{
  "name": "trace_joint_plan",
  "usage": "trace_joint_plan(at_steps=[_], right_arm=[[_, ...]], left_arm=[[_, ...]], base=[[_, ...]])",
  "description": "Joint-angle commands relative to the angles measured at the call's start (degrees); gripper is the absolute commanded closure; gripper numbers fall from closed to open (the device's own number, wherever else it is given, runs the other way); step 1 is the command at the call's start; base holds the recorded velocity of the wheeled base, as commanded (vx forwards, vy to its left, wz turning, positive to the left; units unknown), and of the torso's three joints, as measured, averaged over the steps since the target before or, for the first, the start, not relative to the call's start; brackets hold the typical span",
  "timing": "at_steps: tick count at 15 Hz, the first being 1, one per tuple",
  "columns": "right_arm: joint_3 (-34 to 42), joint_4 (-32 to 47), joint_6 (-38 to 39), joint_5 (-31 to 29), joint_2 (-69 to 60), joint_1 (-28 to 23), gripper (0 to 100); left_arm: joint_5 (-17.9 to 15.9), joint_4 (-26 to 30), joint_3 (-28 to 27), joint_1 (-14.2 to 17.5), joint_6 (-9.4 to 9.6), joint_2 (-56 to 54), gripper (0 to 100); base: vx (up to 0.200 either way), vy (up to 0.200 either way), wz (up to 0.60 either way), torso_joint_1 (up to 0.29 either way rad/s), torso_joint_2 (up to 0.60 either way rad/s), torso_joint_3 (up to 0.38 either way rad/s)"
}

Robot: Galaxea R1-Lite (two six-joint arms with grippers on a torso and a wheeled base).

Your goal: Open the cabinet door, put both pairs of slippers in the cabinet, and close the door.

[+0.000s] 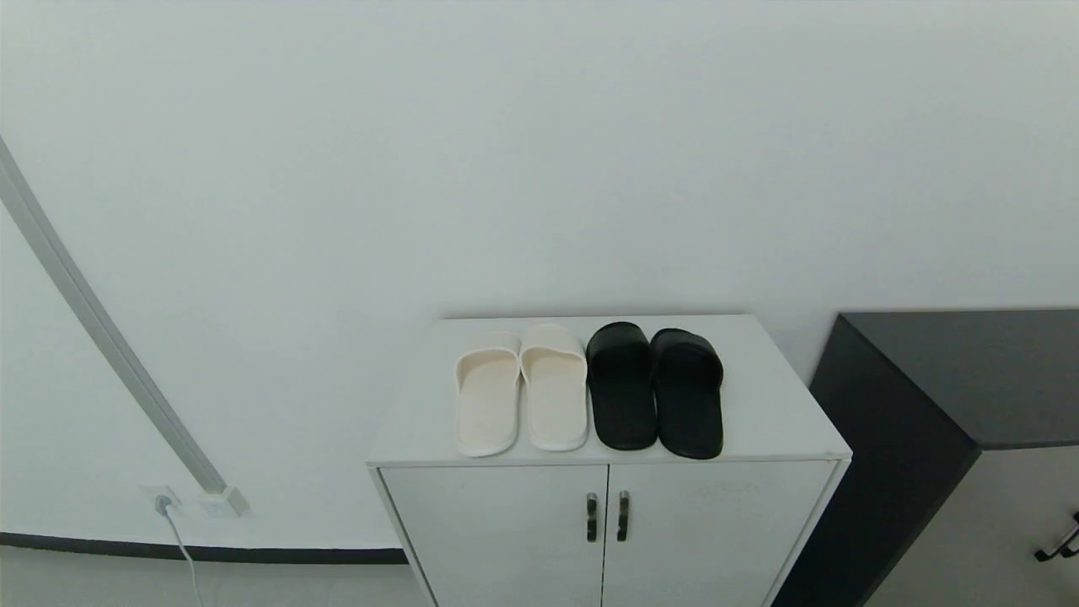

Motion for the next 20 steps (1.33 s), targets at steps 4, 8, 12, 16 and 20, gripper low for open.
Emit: trace_joint_plan(at_steps=[4, 8, 12, 16, 20], right_arm=[[0.1, 0.0, -1.1, 1.5, 0.1, 0.0, 0], [-4.0, -0.9, 1.1, 1.1, 2.1, -0.1, 0], [-14.3, 12.0, 1.8, 4.8, 15.5, 5.7, 0], [-17.1, -8.6, 1.2, 6.1, 45.6, 10.3, 0], [-30.9, -10.3, 14.4, -12.6, 62.6, 35.2, 0]], left_arm=[[-0.1, 0.0, 0.0, 0.0, 0.05, 0.1, 100], [0.0, 0.0, 0.0, 0.0, 0.05, 0.1, 100], [0.1, 0.0, 0.0, 0.0, 0.05, 0.1, 100], [0.6, 0.0, 0.0, 0.0, 0.05, 0.1, 100], [0.7, 0.0, 0.0, 0.0, 0.05, 0.1, 100]], base=[[0.000, 0.000, 0.00, 0.000, 0.00, 0.000], [0.000, 0.000, 0.00, 0.000, 0.00, 0.000], [0.000, 0.000, 0.00, 0.000, 0.00, 0.000], [0.000, 0.000, 0.00, 0.000, 0.00, 0.000], [0.000, 0.000, 0.00, 0.000, 0.00, 0.000]])
